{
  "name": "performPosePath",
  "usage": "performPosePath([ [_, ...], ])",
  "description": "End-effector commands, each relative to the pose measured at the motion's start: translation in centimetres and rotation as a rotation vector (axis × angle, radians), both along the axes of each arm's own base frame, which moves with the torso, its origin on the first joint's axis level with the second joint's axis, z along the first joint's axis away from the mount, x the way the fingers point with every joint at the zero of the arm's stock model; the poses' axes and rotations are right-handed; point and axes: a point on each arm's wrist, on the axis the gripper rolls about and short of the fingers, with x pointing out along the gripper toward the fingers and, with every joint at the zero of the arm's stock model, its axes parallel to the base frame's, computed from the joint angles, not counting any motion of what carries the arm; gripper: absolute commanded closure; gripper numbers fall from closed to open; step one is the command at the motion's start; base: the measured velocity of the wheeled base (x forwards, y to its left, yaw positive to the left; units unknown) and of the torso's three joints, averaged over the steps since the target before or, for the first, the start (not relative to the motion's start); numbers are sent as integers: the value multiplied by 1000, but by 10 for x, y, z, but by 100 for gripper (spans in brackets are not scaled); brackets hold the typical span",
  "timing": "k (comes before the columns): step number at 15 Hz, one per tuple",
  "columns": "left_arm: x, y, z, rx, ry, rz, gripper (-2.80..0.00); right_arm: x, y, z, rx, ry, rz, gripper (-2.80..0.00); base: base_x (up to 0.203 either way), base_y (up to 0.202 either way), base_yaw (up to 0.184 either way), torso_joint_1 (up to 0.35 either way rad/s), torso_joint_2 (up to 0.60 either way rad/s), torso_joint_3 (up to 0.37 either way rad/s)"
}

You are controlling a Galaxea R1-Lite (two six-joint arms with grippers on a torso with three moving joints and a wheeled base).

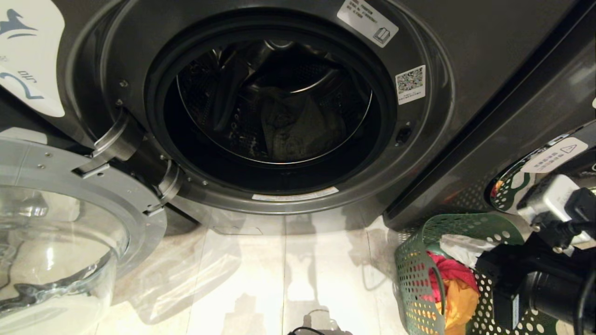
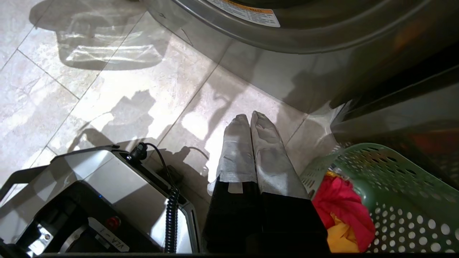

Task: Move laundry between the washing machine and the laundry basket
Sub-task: Pick a cloth and place it into the basket

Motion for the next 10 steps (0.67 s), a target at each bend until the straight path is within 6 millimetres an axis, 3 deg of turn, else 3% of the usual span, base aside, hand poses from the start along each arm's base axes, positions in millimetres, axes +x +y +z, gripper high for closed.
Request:
performPosePath([
  [1,0,0,0,0,0,0,0,11,18,-10,-33,26,24,0,0,0,0,0,0,0],
  [10,0,0,0,0,1,0,0,10,16,-13,-145,-68,33,0,0,0,0,0,0,0],
])
